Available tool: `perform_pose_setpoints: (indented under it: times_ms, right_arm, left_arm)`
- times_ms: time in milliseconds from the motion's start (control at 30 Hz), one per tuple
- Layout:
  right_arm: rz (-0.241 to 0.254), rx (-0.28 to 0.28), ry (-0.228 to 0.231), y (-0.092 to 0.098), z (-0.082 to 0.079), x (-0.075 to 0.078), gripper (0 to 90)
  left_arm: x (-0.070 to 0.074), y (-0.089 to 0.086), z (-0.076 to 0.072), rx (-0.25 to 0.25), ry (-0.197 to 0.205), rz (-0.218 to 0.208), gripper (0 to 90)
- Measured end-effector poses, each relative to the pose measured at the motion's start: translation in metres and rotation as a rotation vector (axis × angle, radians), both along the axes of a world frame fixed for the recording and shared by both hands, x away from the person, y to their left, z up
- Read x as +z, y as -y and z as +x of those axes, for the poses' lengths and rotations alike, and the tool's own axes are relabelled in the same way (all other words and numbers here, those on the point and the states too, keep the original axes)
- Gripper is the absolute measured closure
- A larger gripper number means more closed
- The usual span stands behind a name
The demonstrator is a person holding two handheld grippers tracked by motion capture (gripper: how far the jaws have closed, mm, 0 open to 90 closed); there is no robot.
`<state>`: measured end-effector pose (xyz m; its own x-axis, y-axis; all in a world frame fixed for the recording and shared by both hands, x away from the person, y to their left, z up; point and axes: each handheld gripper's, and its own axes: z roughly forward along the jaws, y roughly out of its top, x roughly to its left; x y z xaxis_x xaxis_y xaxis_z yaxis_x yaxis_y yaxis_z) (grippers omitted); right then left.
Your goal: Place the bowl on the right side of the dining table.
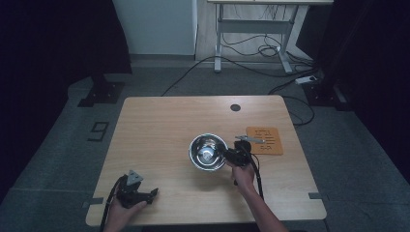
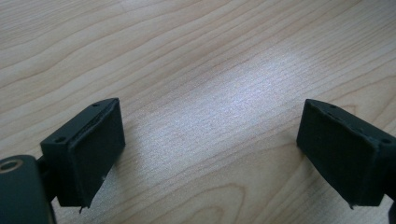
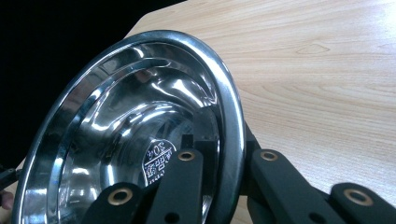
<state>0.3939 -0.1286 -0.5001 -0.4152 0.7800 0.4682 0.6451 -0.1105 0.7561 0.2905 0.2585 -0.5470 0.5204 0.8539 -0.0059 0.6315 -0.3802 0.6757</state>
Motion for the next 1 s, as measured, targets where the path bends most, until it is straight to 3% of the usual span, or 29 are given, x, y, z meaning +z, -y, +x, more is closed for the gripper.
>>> perform_pose_setpoints:
  times_ms: [1000]
  right_arm:
    - [0.032,-0.071,0.021,0.028,0.008,0.011,85.9]
  left_arm:
    - [0.000,0.000,0.000,0.000,0.000,0.000,7.4]
